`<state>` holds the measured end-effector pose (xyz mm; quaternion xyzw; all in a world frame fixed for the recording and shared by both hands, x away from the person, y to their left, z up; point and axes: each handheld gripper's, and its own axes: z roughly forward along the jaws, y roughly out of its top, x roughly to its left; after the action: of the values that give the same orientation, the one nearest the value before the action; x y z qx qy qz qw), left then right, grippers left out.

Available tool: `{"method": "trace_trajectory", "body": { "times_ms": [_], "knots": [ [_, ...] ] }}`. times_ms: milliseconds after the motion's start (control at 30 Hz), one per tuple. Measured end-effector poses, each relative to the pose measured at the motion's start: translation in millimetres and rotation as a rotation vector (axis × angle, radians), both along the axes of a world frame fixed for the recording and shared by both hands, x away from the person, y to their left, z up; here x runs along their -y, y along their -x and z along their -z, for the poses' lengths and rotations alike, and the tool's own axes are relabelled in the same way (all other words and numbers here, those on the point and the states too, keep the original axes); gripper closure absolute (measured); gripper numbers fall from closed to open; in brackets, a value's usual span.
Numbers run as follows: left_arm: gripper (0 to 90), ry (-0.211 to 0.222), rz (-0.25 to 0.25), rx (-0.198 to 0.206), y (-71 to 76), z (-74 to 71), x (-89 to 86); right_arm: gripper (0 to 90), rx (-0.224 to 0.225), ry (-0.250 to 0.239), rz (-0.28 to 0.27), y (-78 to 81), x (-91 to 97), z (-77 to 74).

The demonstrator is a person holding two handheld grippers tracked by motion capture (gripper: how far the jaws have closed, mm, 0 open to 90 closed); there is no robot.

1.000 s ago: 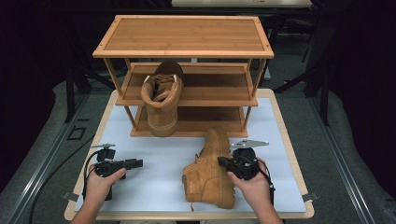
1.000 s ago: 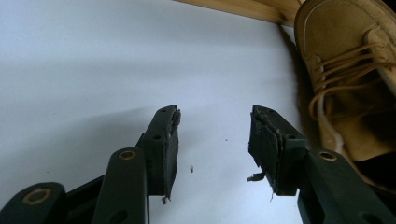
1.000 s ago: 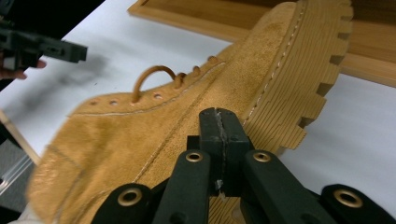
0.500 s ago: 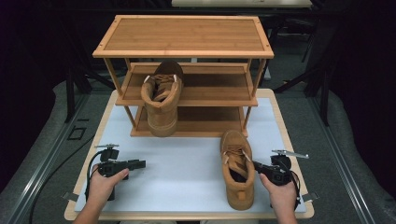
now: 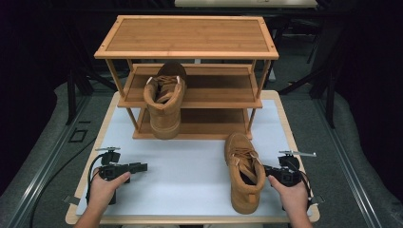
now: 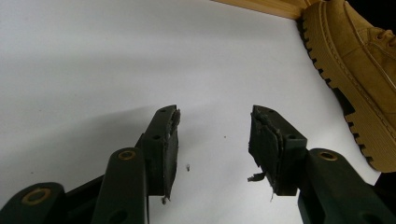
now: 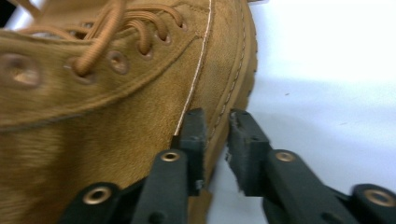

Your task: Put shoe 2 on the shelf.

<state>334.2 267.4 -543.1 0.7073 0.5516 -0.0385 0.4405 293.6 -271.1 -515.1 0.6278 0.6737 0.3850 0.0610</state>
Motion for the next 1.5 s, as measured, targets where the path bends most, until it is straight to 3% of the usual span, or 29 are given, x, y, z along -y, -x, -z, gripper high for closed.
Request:
{"method": "trace_trajectory", "body": {
  "times_ms": [133,200,300,333,367,400,433,500,600,667,800,900,967,1067,1133,1300,1367,1500],
  "knots": [
    [51.9,0.0,-0.002,-0.002,-0.3,0.4,-0.1,64.8,-0.063,0.122,-0.08,-7.0,-0.2,-36.3],
    [51.9,-0.002,-0.002,-0.001,-0.3,0.5,0.5,61.6,-0.062,0.158,-0.101,-9.7,-1.6,-53.5],
    [51.7,-0.006,-0.003,-0.003,-0.3,0.7,1.2,56.0,-0.085,0.22,-0.175,-15.0,-7.7,-83.8],
    [51.6,-0.006,-0.003,-0.003,-0.3,0.7,1.2,56.0,-0.085,0.22,-0.175,-15.0,-7.7,-83.8],
    [51.6,-0.004,-0.004,-0.004,-0.1,0.9,1.4,61.2,-0.174,0.266,-0.186,-18.9,-15.0,-99.3],
    [51.6,-0.004,-0.004,-0.004,-0.1,0.9,1.4,61.2,-0.174,0.266,-0.186,-18.9,-15.0,-99.3],
    [51.6,0.002,-0.001,-0.006,0.0,0.8,1.7,61.8,-0.259,0.306,-0.194,-23.1,-22.3,-111.2],
    [51.6,0.002,0.001,-0.004,0.2,0.5,1.8,60.4,-0.299,0.368,-0.204,-25.4,-29.1,-122.7],
    [51.6,0.0,0.002,-0.001,-0.1,0.5,0.7,60.0,-0.331,0.382,-0.214,-27.5,-37.9,-135.4],
    [51.5,0.0,0.005,0.0,-0.3,0.6,-0.2,59.8,-0.356,0.386,-0.225,-27.8,-43.3,-139.6],
    [51.5,-0.003,0.005,-0.001,-0.1,0.9,-0.4,59.1,-0.412,0.404,-0.256,-28.6,-55.9,-129.8],
    [51.5,-0.003,0.004,-0.001,0.0,0.9,-0.4,67.2,-0.457,0.365,-0.272,-31.6,-59.4,-116.8],
    [51.5,-0.004,0.0,-0.003,-0.1,1.2,-0.3,71.8,-0.475,0.378,-0.279,-33.7,-59.8,-112.1],
    [51.5,-0.007,0.002,-0.004,-0.7,2.0,0.0,75.9,-0.478,0.38,-0.276,-35.4,-58.2,-112.7],
    [51.5,-0.006,0.0,-0.007,-0.7,2.6,0.3,76.9,-0.484,0.41,-0.286,-36.6,-56.6,-114.9],
    [51.5,-0.003,-0.004,-0.007,-0.3,2.9,0.2,77.7,-0.448,0.441,-0.243,-47.0,-43.1,-117.9],
    [51.5,0.0,-0.006,-0.004,-0.3,2.6,-0.1,76.6,-0.461,0.464,-0.254,-48.6,-41.1,-115.9],
    [51.4,-0.003,-0.007,-0.007,-0.8,3.7,0.1,72.4,-0.499,0.444,-0.247,-49.3,-40.5,-115.9]
  ]
}}
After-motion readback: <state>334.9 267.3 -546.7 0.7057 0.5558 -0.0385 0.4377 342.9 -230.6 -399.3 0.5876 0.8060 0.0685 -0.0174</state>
